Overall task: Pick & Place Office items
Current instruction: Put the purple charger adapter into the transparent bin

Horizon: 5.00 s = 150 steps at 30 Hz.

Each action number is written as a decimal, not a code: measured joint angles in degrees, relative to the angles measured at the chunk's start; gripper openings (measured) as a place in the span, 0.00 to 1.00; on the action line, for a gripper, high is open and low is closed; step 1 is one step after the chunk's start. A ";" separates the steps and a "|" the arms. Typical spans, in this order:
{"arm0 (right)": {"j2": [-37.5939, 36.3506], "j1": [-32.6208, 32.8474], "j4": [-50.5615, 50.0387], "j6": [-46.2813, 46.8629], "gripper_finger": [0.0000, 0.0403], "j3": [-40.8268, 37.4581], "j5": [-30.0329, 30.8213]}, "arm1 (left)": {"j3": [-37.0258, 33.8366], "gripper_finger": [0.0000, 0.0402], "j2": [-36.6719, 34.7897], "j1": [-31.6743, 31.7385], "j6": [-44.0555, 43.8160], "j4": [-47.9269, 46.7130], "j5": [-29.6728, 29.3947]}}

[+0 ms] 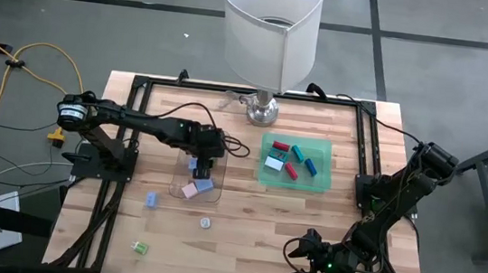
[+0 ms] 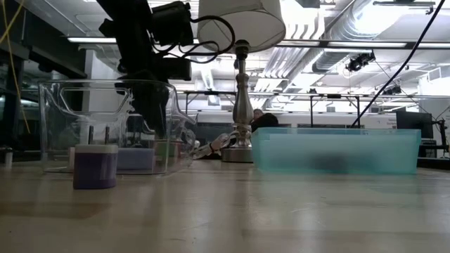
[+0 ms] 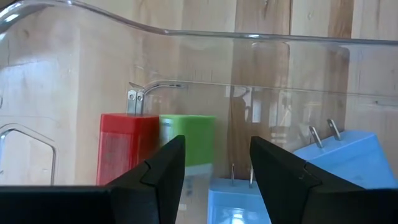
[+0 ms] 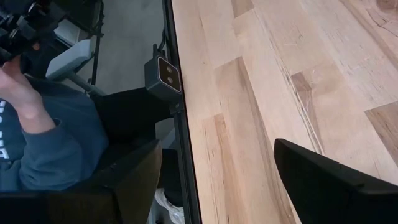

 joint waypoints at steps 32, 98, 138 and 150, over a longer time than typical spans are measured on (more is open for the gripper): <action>0.00 -0.02 -0.02 0.01 0.74 0.00 0.00 | 0.00 0.43 -7.12 -1.29 1.98 -0.09 -0.11; 0.00 -0.01 0.02 0.01 0.74 0.00 0.02 | 8.30 0.42 6.97 -41.86 -52.37 -3.14 -16.55; 0.00 -0.02 0.46 0.00 0.74 0.00 0.02 | 8.22 0.42 16.02 -49.99 -61.76 -2.70 -22.39; 0.00 -0.01 0.44 0.02 0.74 0.00 0.00 | 8.26 0.42 17.87 -48.10 -59.13 -0.65 -25.39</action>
